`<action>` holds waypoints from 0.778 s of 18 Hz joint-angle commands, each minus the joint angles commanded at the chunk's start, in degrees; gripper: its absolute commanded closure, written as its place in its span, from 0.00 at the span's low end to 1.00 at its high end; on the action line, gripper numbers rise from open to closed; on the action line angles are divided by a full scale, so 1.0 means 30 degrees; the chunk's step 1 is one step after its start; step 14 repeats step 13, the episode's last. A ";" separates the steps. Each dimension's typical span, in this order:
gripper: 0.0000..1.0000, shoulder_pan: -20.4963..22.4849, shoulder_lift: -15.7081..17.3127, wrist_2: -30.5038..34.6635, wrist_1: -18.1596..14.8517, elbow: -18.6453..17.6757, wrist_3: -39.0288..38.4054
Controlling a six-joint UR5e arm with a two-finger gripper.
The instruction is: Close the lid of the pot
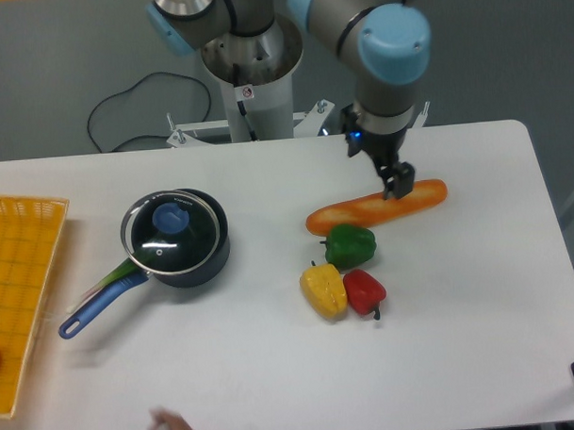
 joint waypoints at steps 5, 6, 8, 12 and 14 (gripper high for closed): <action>0.00 0.0557 0.0352 0.0146 -0.0091 0.0059 0.2897; 0.00 0.0703 0.0410 0.0117 -0.0120 0.0059 0.3308; 0.00 0.1142 0.0469 0.0117 -0.0121 -0.0057 0.3954; 0.00 0.1584 0.0558 0.0088 -0.0150 -0.0146 0.4308; 0.00 0.1613 0.0558 0.0088 -0.0121 -0.0146 0.4308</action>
